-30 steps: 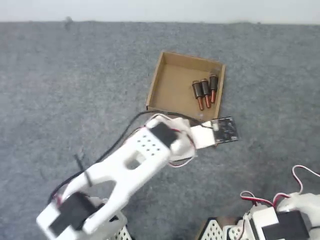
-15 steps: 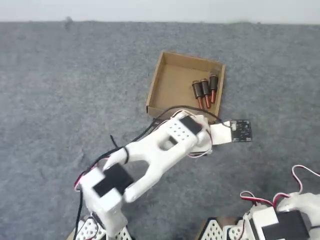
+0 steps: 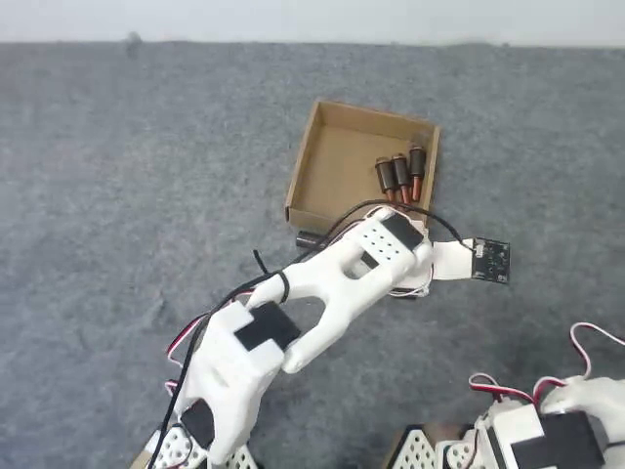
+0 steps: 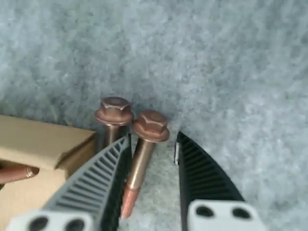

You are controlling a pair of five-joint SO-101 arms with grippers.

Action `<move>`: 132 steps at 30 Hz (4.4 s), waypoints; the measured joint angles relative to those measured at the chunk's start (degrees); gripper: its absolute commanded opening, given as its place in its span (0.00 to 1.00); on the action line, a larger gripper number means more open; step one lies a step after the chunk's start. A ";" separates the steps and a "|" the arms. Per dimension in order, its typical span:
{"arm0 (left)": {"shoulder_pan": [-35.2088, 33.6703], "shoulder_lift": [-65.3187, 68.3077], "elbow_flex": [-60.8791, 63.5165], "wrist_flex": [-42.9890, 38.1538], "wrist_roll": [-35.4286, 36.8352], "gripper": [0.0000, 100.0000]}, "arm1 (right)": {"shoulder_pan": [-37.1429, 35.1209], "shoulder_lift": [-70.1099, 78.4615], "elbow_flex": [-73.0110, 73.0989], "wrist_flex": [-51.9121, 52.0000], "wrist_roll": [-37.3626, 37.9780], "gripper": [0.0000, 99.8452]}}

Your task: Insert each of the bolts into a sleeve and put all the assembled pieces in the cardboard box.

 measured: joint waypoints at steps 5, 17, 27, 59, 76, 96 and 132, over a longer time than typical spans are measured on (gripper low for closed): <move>0.62 4.31 -6.86 5.45 -0.79 0.05 | 0.00 0.00 0.00 0.00 0.00 0.01; 1.14 10.46 -17.14 17.23 -0.88 0.01 | 0.00 0.00 0.00 0.00 0.00 0.01; 1.05 9.05 -16.97 21.63 8.79 0.01 | 0.00 0.00 0.00 0.00 0.00 0.01; -36.75 -55.65 52.40 -15.21 32.70 0.01 | -48.26 -0.44 2.73 -0.35 -15.47 0.01; -57.85 -66.64 71.74 -24.26 40.18 0.01 | -72.35 -0.44 2.73 -22.77 -29.45 0.01; -58.02 -66.64 73.93 -30.15 40.62 0.01 | -91.25 17.41 2.64 -67.52 -31.82 0.01; -58.02 -66.64 73.93 -31.74 40.62 0.01 | -98.46 31.91 35.78 -118.07 -28.04 0.01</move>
